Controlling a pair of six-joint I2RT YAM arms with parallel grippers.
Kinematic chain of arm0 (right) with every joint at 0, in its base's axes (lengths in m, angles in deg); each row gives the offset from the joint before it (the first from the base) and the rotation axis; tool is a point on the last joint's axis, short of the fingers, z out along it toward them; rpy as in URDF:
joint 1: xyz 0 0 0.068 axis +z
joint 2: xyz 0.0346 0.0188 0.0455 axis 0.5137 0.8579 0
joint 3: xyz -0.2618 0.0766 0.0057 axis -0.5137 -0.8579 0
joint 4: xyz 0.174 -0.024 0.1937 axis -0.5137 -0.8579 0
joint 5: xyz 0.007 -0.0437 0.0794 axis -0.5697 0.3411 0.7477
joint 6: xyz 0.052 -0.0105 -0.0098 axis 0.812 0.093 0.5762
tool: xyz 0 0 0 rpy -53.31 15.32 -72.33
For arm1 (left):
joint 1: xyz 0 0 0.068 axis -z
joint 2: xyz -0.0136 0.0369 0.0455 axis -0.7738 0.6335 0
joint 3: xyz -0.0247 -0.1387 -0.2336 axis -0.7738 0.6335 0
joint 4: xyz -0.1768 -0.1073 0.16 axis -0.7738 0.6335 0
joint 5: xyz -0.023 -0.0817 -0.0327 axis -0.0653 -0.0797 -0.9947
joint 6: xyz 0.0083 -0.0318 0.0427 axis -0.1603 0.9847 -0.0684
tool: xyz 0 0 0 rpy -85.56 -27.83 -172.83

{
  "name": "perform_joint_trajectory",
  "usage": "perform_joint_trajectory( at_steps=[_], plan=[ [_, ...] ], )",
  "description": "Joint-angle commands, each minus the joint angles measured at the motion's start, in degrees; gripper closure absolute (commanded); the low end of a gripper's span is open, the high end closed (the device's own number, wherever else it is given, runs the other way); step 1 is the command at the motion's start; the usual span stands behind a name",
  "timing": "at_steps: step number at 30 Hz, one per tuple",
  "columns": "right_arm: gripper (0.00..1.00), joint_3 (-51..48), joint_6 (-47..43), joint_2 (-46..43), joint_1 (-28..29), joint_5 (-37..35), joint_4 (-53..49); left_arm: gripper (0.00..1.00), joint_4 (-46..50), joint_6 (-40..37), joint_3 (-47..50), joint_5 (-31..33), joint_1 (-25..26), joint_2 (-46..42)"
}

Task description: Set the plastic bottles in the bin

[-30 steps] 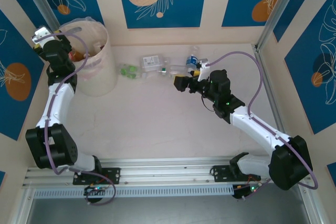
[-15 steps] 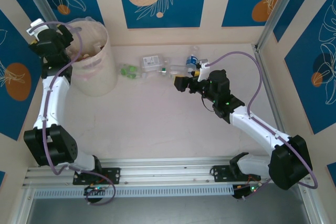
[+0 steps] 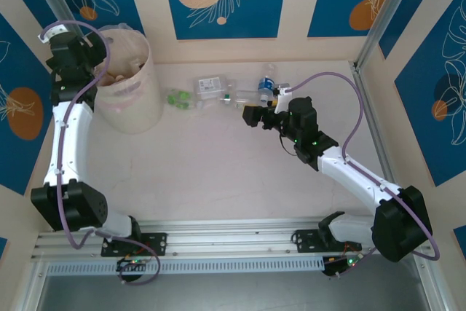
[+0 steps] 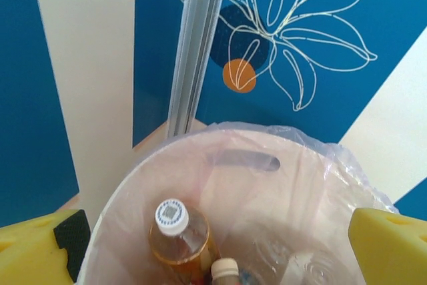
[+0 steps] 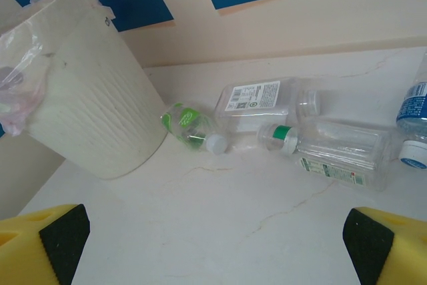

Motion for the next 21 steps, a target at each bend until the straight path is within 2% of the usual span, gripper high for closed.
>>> perform_joint_trajectory(
  at_steps=[1,4,9,13,16,21],
  plan=[
    [0.00,1.6,0.8,0.7,-0.4,-1.2,-0.1,0.00,7.9,3.7,1.2,0.4,0.3,-2.8],
    [0.00,2.4,0.6,1.4,-0.5,-0.7,-0.8,0.00,8.0,4.4,1.8,-6.3,0.4,-0.5],
    [0.00,2.7,0.9,1.6,-0.6,-0.8,-1.3,0.00,15.6,6.2,-7.0,-18.4,2.7,7.6],
    [0.00,2.2,1.5,1.6,-0.7,-1.1,-1.0,0.00,10.9,9.3,-7.3,-27.5,6.6,8.7],
    [0.00,2.3,1.3,1.7,-0.8,-1.1,-1.4,0.00,6.2,11.9,-9.6,-34.0,7.1,10.4],
    [0.00,2.4,1.4,1.8,-0.9,-1.0,-1.6,0.00,8.8,9.4,-13.6,-30.6,7.4,11.4]
  ],
)
